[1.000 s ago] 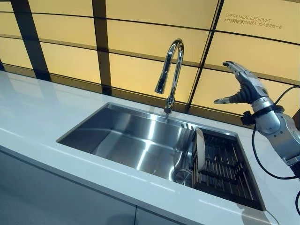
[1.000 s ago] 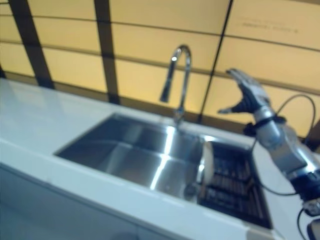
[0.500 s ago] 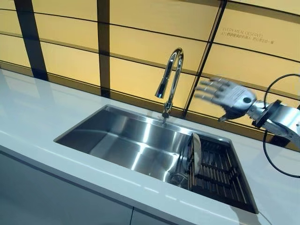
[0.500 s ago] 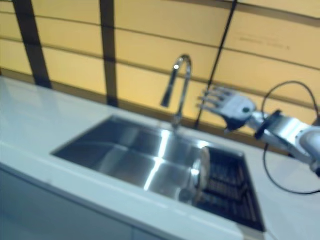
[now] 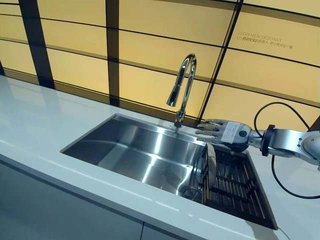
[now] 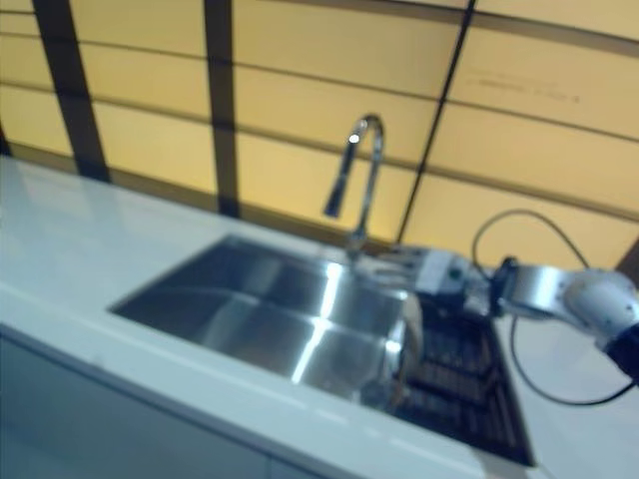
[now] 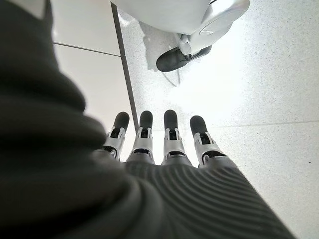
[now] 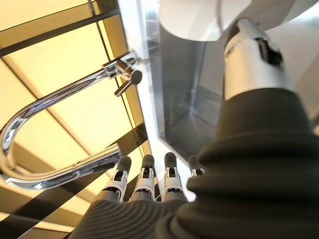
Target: Take plates into dishwasher
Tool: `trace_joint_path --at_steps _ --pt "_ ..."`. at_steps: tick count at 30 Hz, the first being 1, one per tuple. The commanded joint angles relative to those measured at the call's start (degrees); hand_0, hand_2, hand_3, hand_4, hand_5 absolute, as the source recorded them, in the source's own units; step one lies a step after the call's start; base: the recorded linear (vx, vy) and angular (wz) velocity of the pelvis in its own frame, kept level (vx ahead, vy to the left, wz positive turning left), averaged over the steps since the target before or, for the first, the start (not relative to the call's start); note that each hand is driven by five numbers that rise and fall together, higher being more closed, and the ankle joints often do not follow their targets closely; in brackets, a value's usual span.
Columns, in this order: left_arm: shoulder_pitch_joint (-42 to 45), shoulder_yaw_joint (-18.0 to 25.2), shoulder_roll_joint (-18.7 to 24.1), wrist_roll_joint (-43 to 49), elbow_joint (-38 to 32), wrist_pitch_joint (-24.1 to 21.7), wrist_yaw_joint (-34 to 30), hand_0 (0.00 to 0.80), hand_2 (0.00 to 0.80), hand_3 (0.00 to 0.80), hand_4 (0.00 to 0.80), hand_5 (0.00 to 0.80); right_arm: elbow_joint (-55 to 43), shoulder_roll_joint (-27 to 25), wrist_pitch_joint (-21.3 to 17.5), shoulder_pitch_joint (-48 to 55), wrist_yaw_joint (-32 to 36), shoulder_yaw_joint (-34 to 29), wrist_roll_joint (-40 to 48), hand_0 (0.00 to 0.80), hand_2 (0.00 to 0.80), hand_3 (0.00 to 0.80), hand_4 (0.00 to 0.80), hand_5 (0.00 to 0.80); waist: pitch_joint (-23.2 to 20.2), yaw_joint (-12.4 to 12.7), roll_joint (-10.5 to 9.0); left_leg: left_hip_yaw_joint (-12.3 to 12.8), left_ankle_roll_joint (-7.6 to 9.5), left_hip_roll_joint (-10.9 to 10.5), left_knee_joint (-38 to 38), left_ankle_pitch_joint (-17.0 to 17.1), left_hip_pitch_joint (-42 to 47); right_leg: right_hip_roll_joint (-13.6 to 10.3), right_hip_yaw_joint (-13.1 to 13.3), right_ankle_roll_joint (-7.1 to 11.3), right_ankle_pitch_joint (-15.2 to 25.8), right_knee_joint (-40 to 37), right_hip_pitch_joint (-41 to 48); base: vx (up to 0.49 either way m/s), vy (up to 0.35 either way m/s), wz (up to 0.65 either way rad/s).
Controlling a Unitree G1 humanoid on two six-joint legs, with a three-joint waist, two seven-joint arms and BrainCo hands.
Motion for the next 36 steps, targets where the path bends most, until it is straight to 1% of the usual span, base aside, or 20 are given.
trace_joint_path --at_steps 1,3,7,13,21,24,29,36 --pt "-1.53 -2.47 1.66 1.08 0.48 -0.33 -0.47 0.000 0.000 0.000 0.000 0.000 3.14 0.82 -1.22 -7.81 0.98 3.66 -1.22 0.000 0.000 0.000 0.000 0.000 0.01 2.64 -1.78 2.78 0.89 -0.90 -0.16 -4.53 1.13 -0.29 -2.78 3.38 -2.70 0.07 2.34 0.000 0.000 0.00" --pt "-1.33 -2.64 1.61 1.17 0.15 -0.30 -0.62 0.000 0.000 0.000 0.000 0.000 3.48 1.34 -1.76 -7.91 0.66 4.18 -1.80 0.000 0.000 0.000 0.000 0.000 -0.01 2.84 -1.69 2.75 0.87 -0.84 -0.16 -4.56 1.19 -0.39 -3.07 3.35 -2.84 0.07 2.53 0.000 0.000 0.00" --pt "-1.15 -3.06 1.37 1.48 -0.38 -0.06 -1.01 0.000 0.000 0.000 0.000 0.000 3.61 2.51 -3.24 -7.28 2.20 4.17 -2.44 0.000 0.000 0.000 0.000 0.000 0.18 3.28 -1.54 2.38 0.98 -0.98 -0.16 -4.53 1.26 -0.53 -3.43 3.28 -2.97 0.07 2.83 0.000 0.000 0.00" --pt "-0.73 -3.65 1.62 1.70 -0.79 0.26 -1.61 0.000 0.000 0.000 0.000 0.000 4.23 3.13 -3.41 -7.03 2.16 4.60 -3.43 0.000 0.000 0.000 0.000 0.000 0.52 3.67 -1.64 2.18 1.09 -0.98 -0.16 -4.53 1.42 -0.59 -3.79 3.20 -3.02 0.19 3.06 0.000 0.000 0.00" --pt "-0.46 -4.03 1.86 1.60 -1.17 0.27 -1.57 0.000 0.000 0.000 0.000 0.000 4.65 4.10 -4.78 -7.58 1.76 5.27 -5.93 0.000 0.000 0.000 0.000 0.000 1.10 4.11 -1.96 1.82 1.14 -0.93 -0.16 -4.45 1.21 -0.60 -4.07 3.20 -3.09 0.29 3.02 0.000 0.000 0.00" --pt "-0.10 -4.15 1.91 1.45 -1.59 0.25 -1.49 0.000 0.000 0.000 0.000 0.000 4.70 3.98 -5.97 -8.31 2.70 6.16 -5.82 0.000 0.000 0.000 0.000 0.000 1.16 4.36 -2.05 1.67 1.16 -0.95 -0.16 -4.44 1.14 -0.68 -4.35 3.25 -3.12 0.24 3.10 0.000 0.000 0.00" --pt "0.01 -3.99 1.97 1.37 -1.67 0.21 -1.58 0.000 0.000 0.000 0.000 0.000 4.86 4.16 -6.86 -8.36 4.36 6.96 -4.67 0.000 0.000 0.000 0.000 0.000 1.11 4.58 -2.11 1.40 1.15 -1.02 -0.16 -4.32 0.92 -0.70 -4.58 3.25 -3.14 0.14 3.12 -0.004 0.012 0.03" --pt "0.52 -3.75 2.06 1.38 -1.85 0.18 -1.31 0.000 0.000 0.000 0.000 0.000 6.18 3.61 -7.17 -7.36 3.40 7.11 -5.99 0.000 0.000 0.000 0.000 0.000 1.13 4.77 -2.26 1.09 1.11 -1.09 -0.16 -4.18 0.65 -0.79 -4.84 3.32 -3.14 0.10 3.05 0.000 0.004 0.01"
